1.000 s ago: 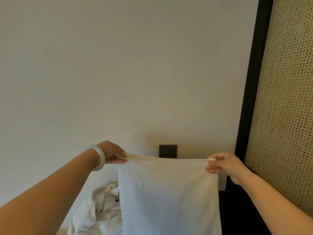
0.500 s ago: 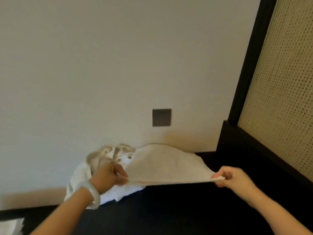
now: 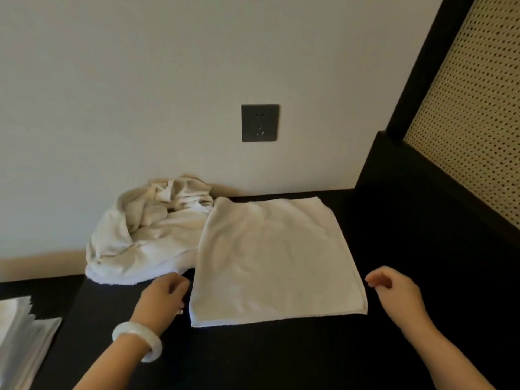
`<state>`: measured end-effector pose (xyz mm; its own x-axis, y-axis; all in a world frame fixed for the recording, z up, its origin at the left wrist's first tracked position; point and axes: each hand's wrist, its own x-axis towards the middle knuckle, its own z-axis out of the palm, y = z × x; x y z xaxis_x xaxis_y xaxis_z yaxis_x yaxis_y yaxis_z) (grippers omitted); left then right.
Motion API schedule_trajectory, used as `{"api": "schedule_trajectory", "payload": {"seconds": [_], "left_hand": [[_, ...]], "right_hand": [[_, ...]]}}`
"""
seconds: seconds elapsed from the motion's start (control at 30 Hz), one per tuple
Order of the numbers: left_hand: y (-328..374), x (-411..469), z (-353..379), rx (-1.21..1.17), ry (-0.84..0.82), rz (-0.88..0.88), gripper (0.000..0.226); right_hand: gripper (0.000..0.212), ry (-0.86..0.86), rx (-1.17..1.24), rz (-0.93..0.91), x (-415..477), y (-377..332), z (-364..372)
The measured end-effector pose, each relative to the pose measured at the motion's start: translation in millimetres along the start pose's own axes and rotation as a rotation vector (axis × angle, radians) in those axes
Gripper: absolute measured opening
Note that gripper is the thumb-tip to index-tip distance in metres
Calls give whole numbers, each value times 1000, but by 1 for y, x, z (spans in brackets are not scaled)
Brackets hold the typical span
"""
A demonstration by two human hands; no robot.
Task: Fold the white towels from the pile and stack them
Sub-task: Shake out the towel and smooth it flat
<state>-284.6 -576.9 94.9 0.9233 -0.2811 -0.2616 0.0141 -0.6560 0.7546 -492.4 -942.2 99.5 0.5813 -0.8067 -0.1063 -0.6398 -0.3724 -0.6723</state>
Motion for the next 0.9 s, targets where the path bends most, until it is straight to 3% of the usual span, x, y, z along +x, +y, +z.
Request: {"api": "schedule_trajectory", "payload": {"seconds": [0.07, 0.13, 0.33, 0.43, 0.63, 0.8, 0.9], "left_hand": [[-1, 10, 7, -106, 15, -140, 13], [0, 16, 12, -173, -35, -173, 8], [0, 14, 6, -278, -221, -270, 13], [-2, 11, 2, -313, -242, -314, 11], [3, 6, 3, -396, -210, -331, 10], [6, 3, 5, -258, -186, -267, 11], [8, 2, 6, -189, -165, -242, 11]], "right_hand": [[18, -61, -52, 61, 2, -9, 10], [11, -141, -170, 135, 2, -15, 20], [34, -117, -495, 222, -7, -19, 30], [32, -136, -448, 291, -10, -23, 34], [22, -135, 59, 341, -9, -14, 16], [15, -259, -203, 366, -11, -11, 12], [23, -281, -254, 357, -2, -18, 8]]}}
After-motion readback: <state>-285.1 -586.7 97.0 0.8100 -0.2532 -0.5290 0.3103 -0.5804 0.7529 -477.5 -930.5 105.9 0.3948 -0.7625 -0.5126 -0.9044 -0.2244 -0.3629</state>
